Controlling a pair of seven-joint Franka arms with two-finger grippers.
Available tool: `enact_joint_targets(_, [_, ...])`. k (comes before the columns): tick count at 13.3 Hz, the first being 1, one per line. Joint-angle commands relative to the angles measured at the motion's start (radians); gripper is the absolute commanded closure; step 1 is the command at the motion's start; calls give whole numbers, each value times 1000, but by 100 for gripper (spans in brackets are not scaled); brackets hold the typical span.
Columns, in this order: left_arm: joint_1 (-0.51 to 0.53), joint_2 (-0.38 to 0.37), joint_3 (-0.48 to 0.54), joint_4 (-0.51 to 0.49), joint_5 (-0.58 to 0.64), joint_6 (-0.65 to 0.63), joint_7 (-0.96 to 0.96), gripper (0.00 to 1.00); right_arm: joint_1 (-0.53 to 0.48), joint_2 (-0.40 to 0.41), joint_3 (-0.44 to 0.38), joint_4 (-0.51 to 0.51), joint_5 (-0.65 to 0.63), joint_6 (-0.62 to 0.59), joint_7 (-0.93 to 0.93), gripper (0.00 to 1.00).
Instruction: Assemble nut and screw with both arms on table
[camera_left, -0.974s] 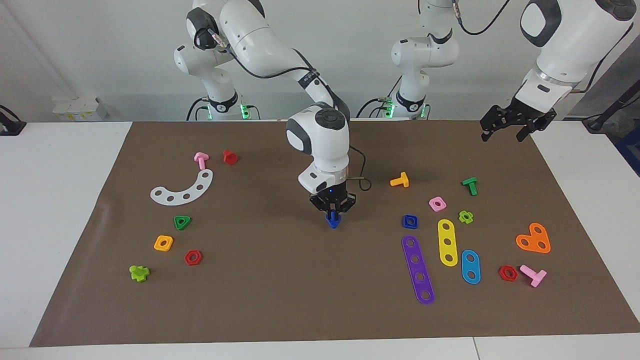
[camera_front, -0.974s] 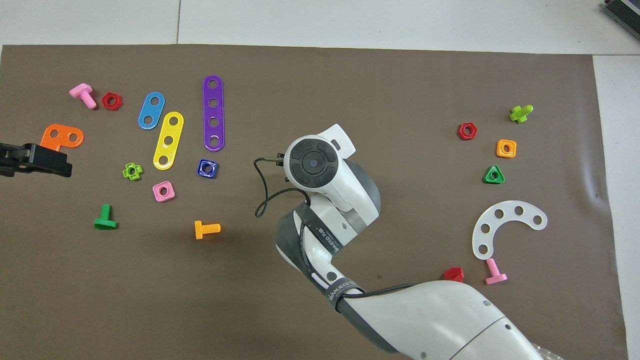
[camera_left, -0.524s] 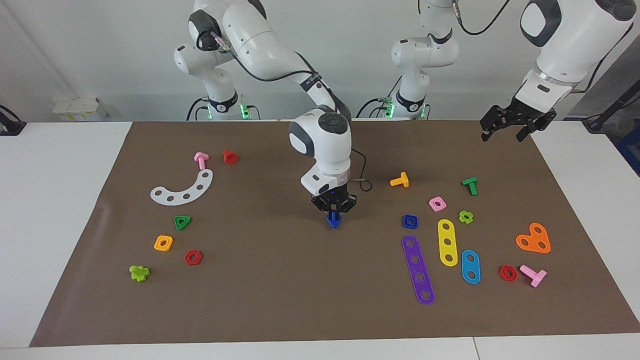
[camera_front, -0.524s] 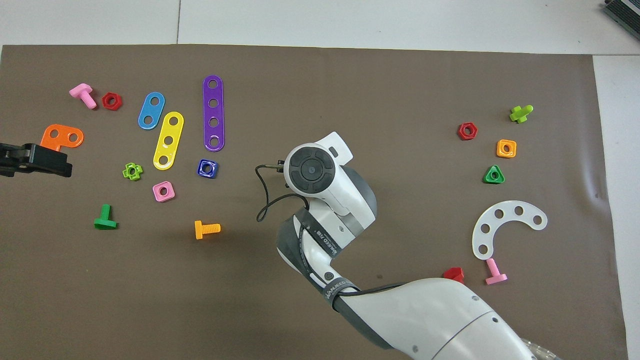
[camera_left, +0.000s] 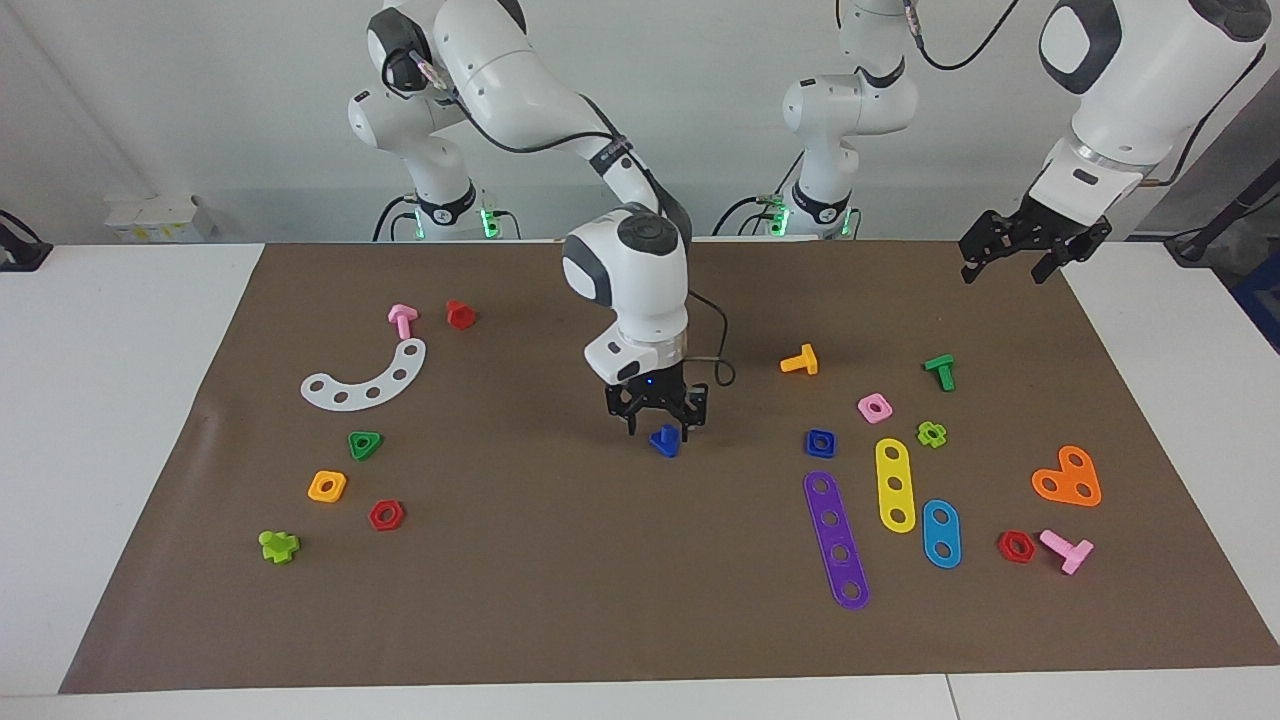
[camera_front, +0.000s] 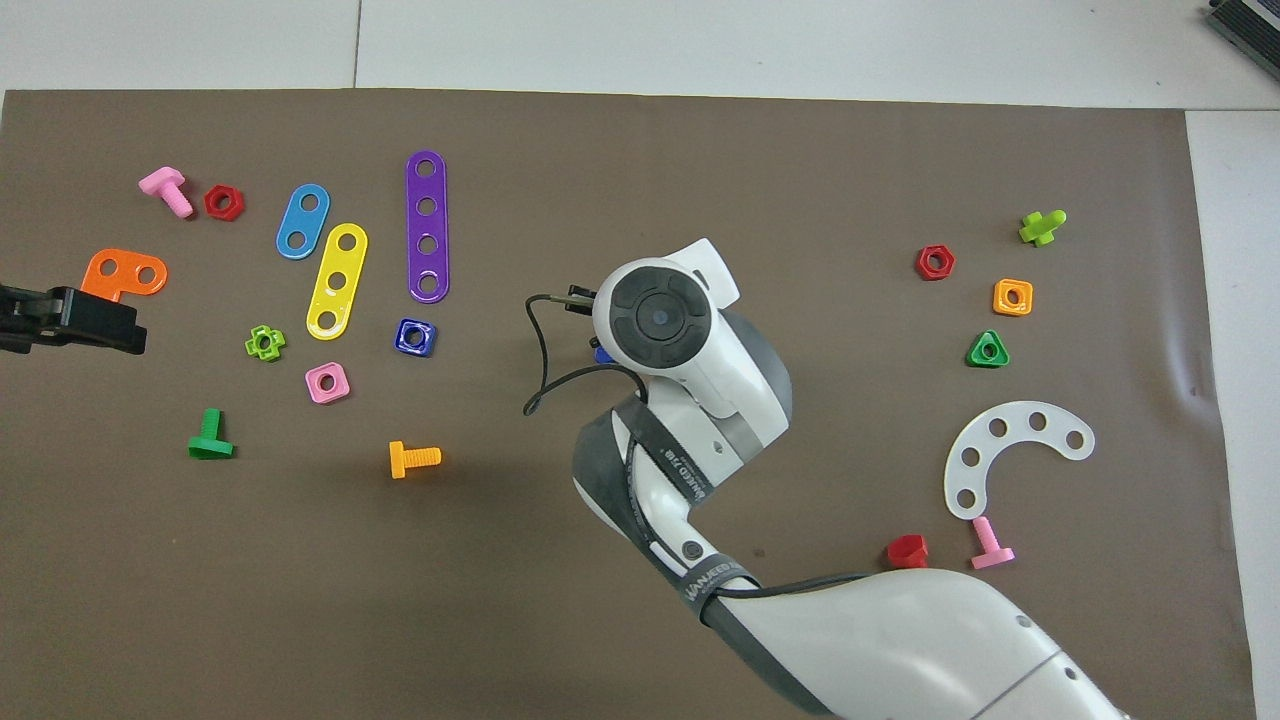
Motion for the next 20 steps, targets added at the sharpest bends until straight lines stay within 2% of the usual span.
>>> enact_joint_targets(1, [-9,-38,-1,-37,10,-15,-14,0,-109,-133,13,-35,-19,-117,-85,0])
enact_joint_targets(4, [-25,-43,-7,-60,10,14,-16,0,-228,-219,15,-37,-10,-219,-220,0])
enact_joint_targets(6, [-78,-66,-7,-144,10,103,-75,0,-305,-280,17,-37,-2,-288,-319,0])
enact_joint_targets(8, [-133,-54,-7,-190,10,184,-128,0,-368,-334,17,-35,27,-381,-413,0])
enact_joint_targets(12, [-241,102,-7,-190,10,356,-172,1,-488,-422,17,-34,73,-525,-610,0])
enact_joint_targets(14, [-244,146,-9,-227,8,489,-168,2,-528,-458,15,-22,81,-605,-663,0])
enact_joint_targets(15, [-244,159,-10,-251,8,547,-163,3,-539,-478,10,-18,100,-639,-670,0])
enact_joint_targets(17, [-265,234,-10,-261,8,629,-160,5,-548,-533,6,-20,114,-702,-670,0])
enact_joint_targets(20, [-270,325,-10,-264,8,713,-110,5,-556,-543,7,-32,115,-718,-711,0])
